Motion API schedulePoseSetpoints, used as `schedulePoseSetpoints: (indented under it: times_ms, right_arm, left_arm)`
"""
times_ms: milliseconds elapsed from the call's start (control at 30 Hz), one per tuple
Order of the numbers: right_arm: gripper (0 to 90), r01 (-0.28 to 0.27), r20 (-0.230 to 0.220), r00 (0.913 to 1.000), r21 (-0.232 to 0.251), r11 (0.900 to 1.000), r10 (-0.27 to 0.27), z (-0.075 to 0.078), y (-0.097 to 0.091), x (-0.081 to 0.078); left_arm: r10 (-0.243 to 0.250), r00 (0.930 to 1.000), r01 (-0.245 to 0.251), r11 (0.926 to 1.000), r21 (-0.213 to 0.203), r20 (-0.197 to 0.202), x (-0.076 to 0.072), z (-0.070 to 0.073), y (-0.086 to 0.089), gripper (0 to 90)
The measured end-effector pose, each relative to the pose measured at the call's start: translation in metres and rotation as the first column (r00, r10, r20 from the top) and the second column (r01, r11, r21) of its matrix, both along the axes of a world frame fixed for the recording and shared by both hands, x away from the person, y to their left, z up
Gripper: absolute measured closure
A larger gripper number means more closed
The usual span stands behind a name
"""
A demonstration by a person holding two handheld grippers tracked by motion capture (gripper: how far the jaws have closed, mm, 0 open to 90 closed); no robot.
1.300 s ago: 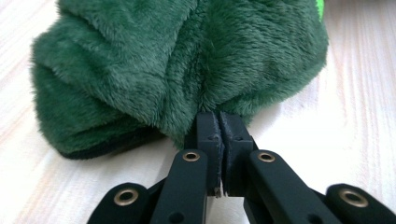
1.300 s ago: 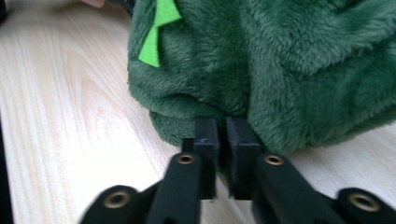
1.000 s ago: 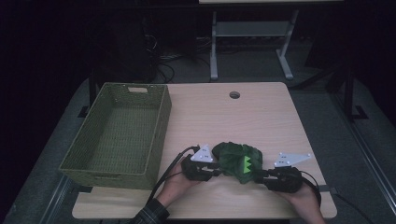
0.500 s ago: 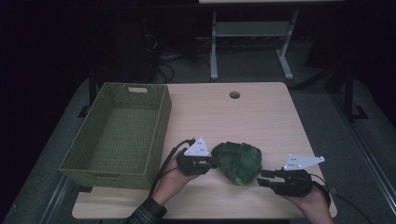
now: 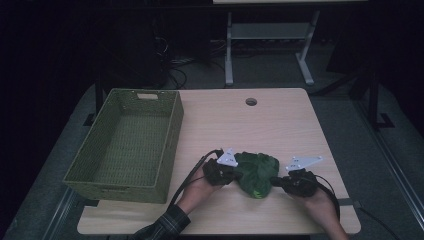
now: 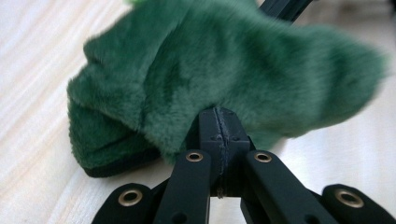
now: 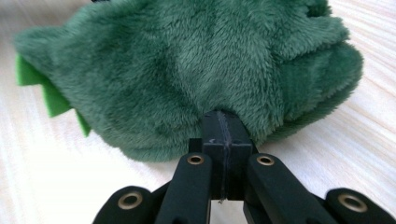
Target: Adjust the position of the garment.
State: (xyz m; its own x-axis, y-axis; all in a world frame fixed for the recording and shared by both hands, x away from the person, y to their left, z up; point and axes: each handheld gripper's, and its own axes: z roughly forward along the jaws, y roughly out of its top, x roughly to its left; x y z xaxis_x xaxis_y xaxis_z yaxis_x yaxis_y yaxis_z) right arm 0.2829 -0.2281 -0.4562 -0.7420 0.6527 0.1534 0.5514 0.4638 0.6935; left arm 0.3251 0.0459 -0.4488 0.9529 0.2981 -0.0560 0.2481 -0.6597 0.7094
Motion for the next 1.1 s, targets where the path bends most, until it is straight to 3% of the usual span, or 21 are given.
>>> schedulePoseSetpoints:
  times_ms: [167, 300, 467, 600, 700, 733, 800, 867, 1100]
  right_arm:
    - [89.9, -0.004, -0.01, 0.9999, -0.017, 0.9998, 0.004, -0.006, 0.008, 0.007]
    - [89.9, -0.009, -0.034, 0.9994, -0.033, 0.9994, 0.008, -0.012, 0.013, 0.011]
    - [89.9, -0.007, -0.018, 0.9998, -0.031, 0.9995, 0.006, -0.008, 0.01, 0.009]
    - [89.9, 0.035, 0.03, 0.9989, -0.007, 0.9993, -0.035, 0.005, -0.007, 0.007]
    - [89.9, 0.066, 0.039, 0.9971, 0.006, 0.9978, -0.066, 0.008, -0.016, 0.009]
    - [89.9, 0.115, 0.046, 0.9922, 0.023, 0.9931, -0.116, 0.011, -0.027, 0.014]
    - [89.9, 0.142, 0.06, 0.9878, 0.025, 0.9895, -0.144, 0.013, -0.035, 0.022]
    - [90.0, 0.161, 0.07, 0.9844, 0.012, 0.9869, -0.162, 0.013, -0.038, 0.032]
    - [89.9, 0.179, 0.067, 0.981, 0.041, 0.9829, -0.182, 0.009, -0.034, 0.06]
  left_arm:
    - [0.017, 0.9998, -0.017, 0.998, 0.06, 0.007, 0.008, -0.011, -0.006, 89.7]
    - [0.028, 0.9996, -0.028, 0.9976, 0.062, 0.004, 0.011, -0.015, -0.007, 89.7]
    - [0.038, 0.9993, -0.038, 0.9985, 0.04, 0.003, 0.012, -0.01, -0.002, 89.6]
    - [0.041, 0.9991, -0.041, 0.999, 0.014, -0.001, 0.004, 0.001, 0.006, 89.6]
    - [0.038, 0.9993, -0.038, 0.9992, 0.006, -0.001, -0.001, 0.005, 0.009, 89.6]
    - [0.025, 0.9997, -0.025, 0.9997, -0.002, -0.009, -0.008, 0.009, 0.014, 89.6]
    - [0.024, 0.9995, -0.024, 0.9995, -0.022, -0.022, -0.013, 0.01, 0.016, 89.6]
    - [0.005, 0.9994, -0.006, 0.9994, -0.035, -0.035, -0.019, 0.011, 0.016, 89.6]
    - [-0.037, 0.9972, 0.033, 0.9974, -0.063, -0.064, -0.03, 0.009, 0.01, 89.6]
